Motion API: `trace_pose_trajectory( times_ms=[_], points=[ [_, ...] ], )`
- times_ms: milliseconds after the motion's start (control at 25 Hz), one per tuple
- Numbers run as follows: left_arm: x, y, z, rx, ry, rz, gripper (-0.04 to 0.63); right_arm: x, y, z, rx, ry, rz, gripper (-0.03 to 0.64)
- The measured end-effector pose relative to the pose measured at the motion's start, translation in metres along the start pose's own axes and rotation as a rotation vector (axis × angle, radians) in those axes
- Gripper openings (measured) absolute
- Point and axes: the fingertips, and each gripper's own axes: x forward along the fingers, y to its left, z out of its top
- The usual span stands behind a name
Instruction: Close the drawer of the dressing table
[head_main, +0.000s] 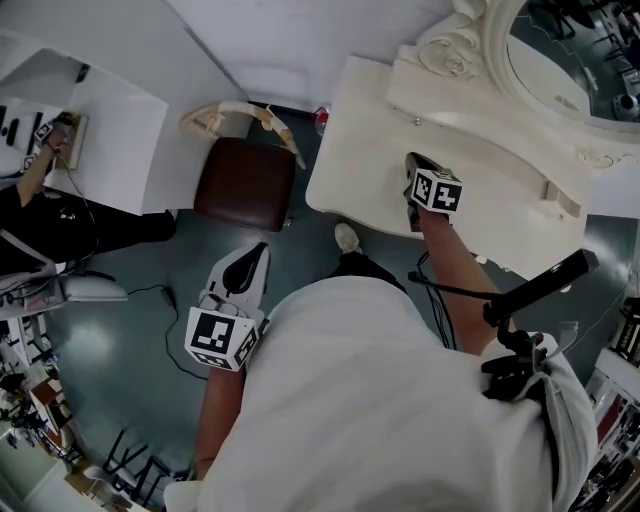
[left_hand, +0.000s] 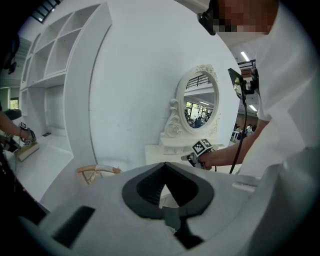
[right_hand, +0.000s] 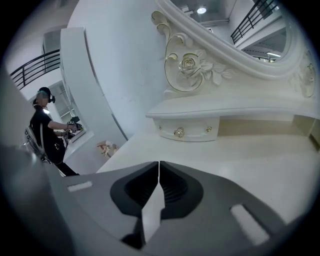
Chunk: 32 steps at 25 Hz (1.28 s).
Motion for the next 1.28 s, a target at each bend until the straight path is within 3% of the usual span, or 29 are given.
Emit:
trace_pose_trajectory(
  times_ms=[720,1280],
  points=[
    [-0.096,-0.016,-0.055,0.014,-0.05,-0.083,0.003,-0.104,0.099,-0.079,-0.127,0.018,0.034,0.002],
    [-0.163,-0.039,-0.108,0.021,-0.055,-0.132,0.003,-0.186,0.19,-0.131,-0.246,-0.004,0.13,0.0]
  ],
)
